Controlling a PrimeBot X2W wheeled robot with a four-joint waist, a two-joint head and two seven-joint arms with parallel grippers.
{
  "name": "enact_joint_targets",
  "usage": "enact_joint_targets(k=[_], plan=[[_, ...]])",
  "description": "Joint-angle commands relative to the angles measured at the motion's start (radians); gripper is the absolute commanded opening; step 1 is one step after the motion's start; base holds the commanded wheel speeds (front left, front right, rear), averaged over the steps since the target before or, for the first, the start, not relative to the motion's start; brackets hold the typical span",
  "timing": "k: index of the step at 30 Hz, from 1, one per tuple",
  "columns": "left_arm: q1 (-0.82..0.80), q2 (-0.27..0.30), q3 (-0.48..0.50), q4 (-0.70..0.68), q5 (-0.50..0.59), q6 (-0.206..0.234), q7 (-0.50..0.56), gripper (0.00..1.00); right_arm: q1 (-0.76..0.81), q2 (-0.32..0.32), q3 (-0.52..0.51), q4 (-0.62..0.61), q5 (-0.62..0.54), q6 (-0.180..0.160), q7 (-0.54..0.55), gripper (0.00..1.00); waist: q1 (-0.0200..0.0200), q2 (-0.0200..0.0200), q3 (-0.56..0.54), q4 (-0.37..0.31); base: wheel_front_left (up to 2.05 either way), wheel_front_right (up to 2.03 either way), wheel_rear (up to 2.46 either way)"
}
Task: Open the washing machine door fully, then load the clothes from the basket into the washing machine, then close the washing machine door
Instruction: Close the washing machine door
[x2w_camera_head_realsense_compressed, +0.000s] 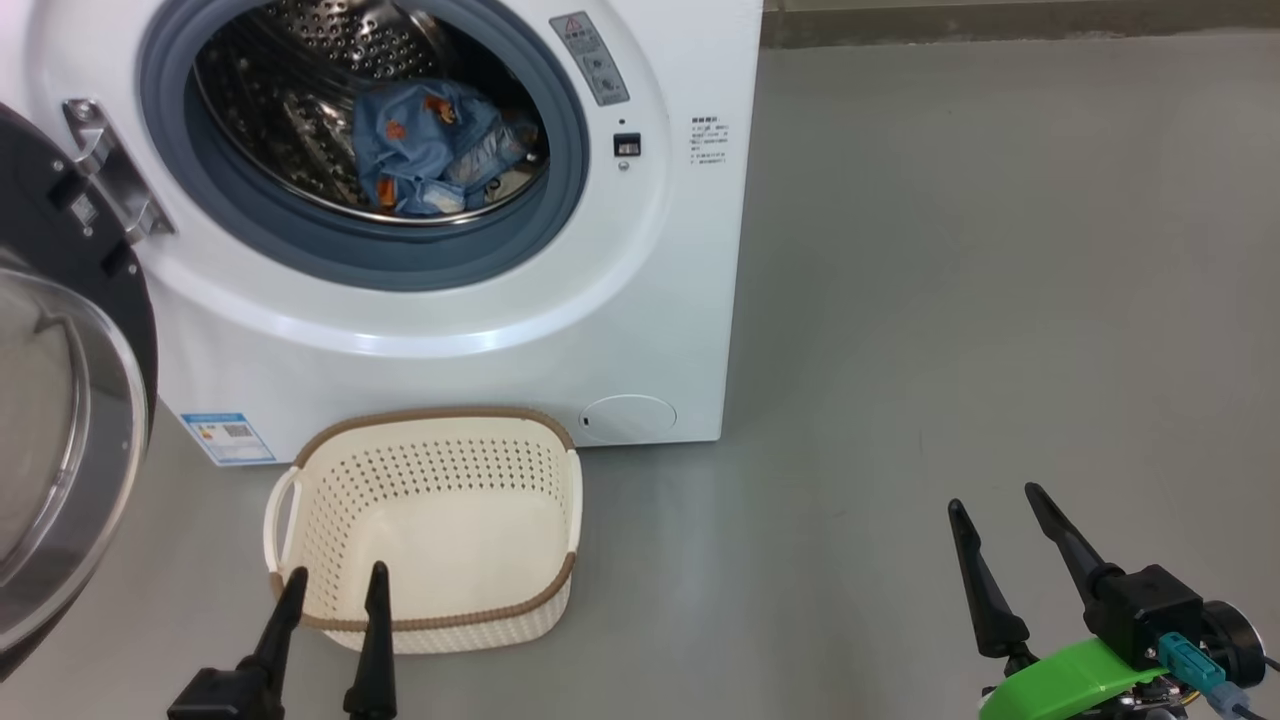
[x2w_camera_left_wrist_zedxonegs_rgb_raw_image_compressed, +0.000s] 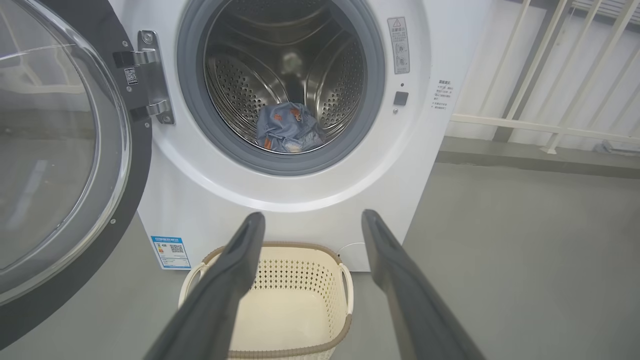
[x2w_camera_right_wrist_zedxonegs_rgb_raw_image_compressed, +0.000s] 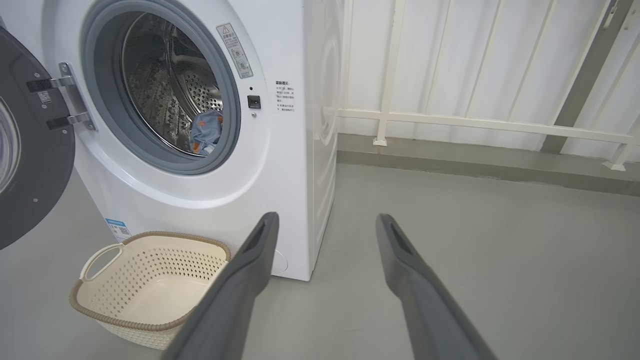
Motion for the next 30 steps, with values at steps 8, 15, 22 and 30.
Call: enact_joint_targets(k=[8,15,22,30], plan=[[-0.028,0.005,0.035,-0.020,0.020,-0.002,-0.006,1.00,-0.025,-0.003,0.032,-0.014,0.001,0.002,-0.013,1.00,0.0000,0.0000,0.000,-0.004,-0.22,0.22,0.00],[-0.028,0.005,0.029,-0.017,0.022,-0.003,-0.006,1.00,-0.028,-0.003,0.034,-0.007,0.002,0.002,-0.015,1.00,0.0000,0.0000,-0.001,-0.009,0.00,0.00,0.00],[-0.026,0.005,0.030,-0.014,0.026,-0.006,-0.006,1.00,-0.024,-0.003,0.035,-0.003,-0.001,0.002,-0.013,1.00,0.0000,0.0000,-0.007,-0.005,0.00,0.00,0.00],[-0.023,0.005,0.024,-0.009,0.029,-0.009,-0.006,1.00,-0.021,-0.003,0.038,-0.005,-0.004,0.002,-0.011,1.00,0.0000,0.0000,-0.010,0.006,0.00,0.00,0.00]])
